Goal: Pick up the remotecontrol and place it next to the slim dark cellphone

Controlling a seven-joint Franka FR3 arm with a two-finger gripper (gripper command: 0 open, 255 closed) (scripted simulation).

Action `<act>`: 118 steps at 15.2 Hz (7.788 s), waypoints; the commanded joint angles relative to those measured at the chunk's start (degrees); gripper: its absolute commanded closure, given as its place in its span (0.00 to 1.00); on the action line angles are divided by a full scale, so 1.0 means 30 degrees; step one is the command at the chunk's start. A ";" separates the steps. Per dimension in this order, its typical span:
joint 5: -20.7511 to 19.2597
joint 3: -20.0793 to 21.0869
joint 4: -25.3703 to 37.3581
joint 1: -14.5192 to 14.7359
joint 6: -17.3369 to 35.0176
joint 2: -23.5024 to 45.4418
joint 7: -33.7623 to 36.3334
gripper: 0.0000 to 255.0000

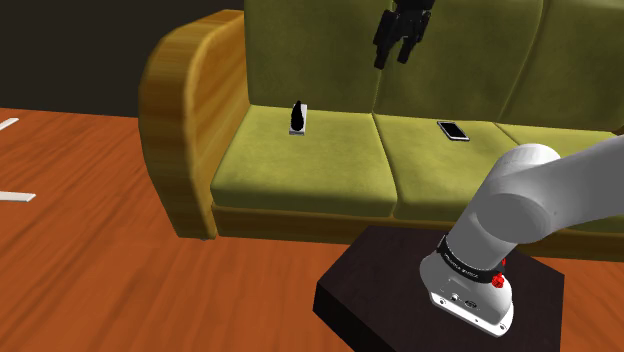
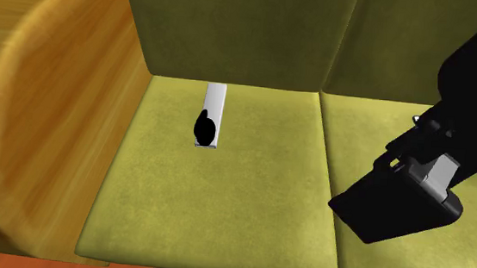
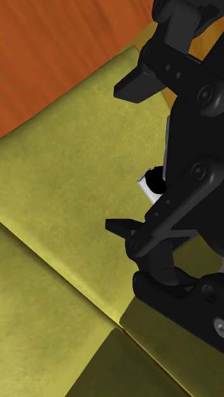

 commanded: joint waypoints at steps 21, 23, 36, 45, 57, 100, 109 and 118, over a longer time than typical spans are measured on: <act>-0.0116 0.1022 0.4780 -0.1146 0.7970 1.3589 0.6547 0.00; -0.0180 0.0972 0.5809 -0.1228 0.8315 1.5058 0.7124 0.00; -0.0032 0.0218 1.4275 -0.1716 0.8426 2.4224 0.9985 0.00; -0.0012 0.0215 1.3587 -0.1789 0.9954 2.5061 0.9977 0.00; -0.0012 0.0214 1.3574 -0.1789 0.9962 2.5057 0.9977 1.00; -0.0877 -0.2507 0.1984 -0.5066 0.9830 1.2949 0.4256 1.00; -0.2057 -0.4616 -0.1161 -0.6932 1.0083 0.9743 0.1066 1.00; -0.3464 -0.7220 -0.2527 -0.9015 0.9930 0.7774 -0.2645 1.00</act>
